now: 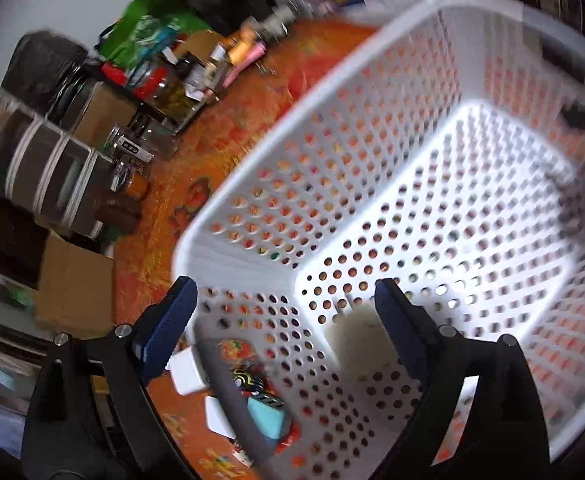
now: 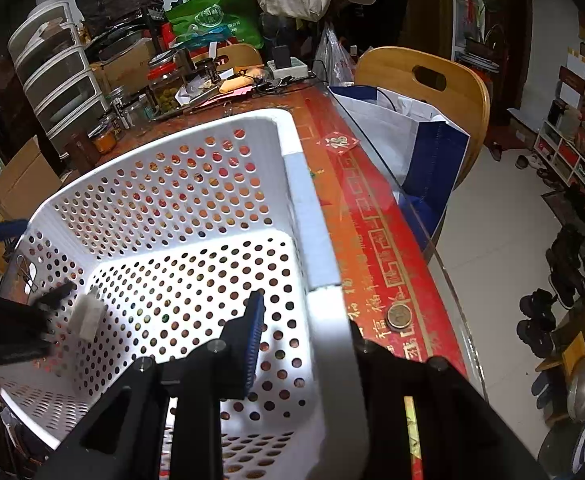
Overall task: Organize rigid objects
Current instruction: 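Carry the white charger into the basket and open the left gripper, then grasp the flat white square charger with the left gripper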
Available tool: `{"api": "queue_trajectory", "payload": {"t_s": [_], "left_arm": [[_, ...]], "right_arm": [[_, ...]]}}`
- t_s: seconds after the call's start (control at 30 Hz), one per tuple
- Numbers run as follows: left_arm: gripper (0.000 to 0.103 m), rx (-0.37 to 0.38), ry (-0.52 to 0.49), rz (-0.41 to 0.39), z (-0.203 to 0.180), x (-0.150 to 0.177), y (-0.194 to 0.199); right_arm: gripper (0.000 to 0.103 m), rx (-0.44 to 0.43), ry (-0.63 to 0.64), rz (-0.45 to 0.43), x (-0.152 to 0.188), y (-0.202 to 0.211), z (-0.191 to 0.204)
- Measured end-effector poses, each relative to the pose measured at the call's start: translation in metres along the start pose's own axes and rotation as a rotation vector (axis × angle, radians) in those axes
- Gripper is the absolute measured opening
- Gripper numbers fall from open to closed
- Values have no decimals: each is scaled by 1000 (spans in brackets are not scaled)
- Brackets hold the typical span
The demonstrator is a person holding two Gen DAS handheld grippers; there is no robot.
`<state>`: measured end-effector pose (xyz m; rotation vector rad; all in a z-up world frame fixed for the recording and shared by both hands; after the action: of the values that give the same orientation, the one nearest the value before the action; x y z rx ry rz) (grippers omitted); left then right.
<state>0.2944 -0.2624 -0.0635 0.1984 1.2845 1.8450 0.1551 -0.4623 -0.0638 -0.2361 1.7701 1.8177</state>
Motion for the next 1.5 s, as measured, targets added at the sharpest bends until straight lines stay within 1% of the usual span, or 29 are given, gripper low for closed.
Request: {"api": "queue_trajectory", "payload": {"t_s": [0.03,0.07,0.1,0.13,0.17,0.2,0.23,0.27,0.3,0.33,0.4,0.5,0.53,0.6,0.63,0.67,0.73,0.83,0.93,1.0,1.1,1.13,1.17,1.33,1.4,1.5], "left_arm": [[89,46,58,-47,19,6,14],[89,73,112,-84,38,14,26],[90,92,159,-111,56,23,34],[92,105,207,-135,77,32,40],[101,106,262,-154,101,44,43],[103,84,325,-163,128,59,41],[103,65,369,-155,149,70,34],[103,52,425,-125,172,84,21],[103,62,490,-73,195,100,-3],[103,83,540,-29,211,113,-23],[103,147,659,78,241,141,-77],[103,184,725,149,259,162,-131],[103,188,736,162,262,167,-142],[103,219,751,173,265,166,-163],[103,228,754,171,258,167,-167],[103,231,757,169,260,165,-174],[103,223,764,162,257,161,-187],[102,261,801,157,253,162,-205],[96,280,819,157,247,166,-215],[91,259,829,145,248,170,-216],[76,240,827,121,248,171,-213],[64,240,822,112,248,170,-211],[55,241,817,101,247,169,-209],[54,235,815,83,244,171,-202],[54,211,814,70,244,171,-198],[54,159,815,26,247,171,-184]], "right_arm": [[26,1,0,1,0,0,0],[26,1,0,3,0,0,-1],[26,2,1,4,0,-1,-1],[26,5,2,6,0,-1,-1],[26,8,3,7,0,-1,-1],[26,10,4,9,-1,-1,-1],[26,12,5,10,-1,-2,-1],[26,13,4,10,-1,-2,-1],[26,14,3,11,-1,-2,-1],[26,15,2,11,-1,-2,-1],[26,18,1,12,-1,-2,-1],[26,25,6,12,-1,-2,-1],[26,25,5,11,0,-2,-1],[26,26,2,11,0,-2,-1],[26,28,1,11,0,-2,-1],[26,31,-1,13,0,-2,-1],[26,40,1,14,0,-2,-1],[26,54,1,18,0,-2,0],[26,62,1,20,0,-2,0],[26,65,3,20,1,-1,0],[26,63,1,18,0,-1,0],[26,64,2,18,0,-1,0],[26,64,4,18,-1,-2,0],[26,64,8,19,-2,-3,0],[26,63,9,19,-2,-3,0],[26,63,9,19,-2,-3,0]]}}
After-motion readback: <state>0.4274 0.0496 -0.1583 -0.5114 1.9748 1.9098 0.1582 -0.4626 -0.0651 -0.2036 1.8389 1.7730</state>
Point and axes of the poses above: each gripper's, at about its wrist camera, not at the fingertips, and y roughly against the way its jaws point, z to its left, x to its underside, the point moved 4 cm from there along -y, roughly the way its jaws point, and after that the axes turned 6 degrees about z, right-handed, at the moved point
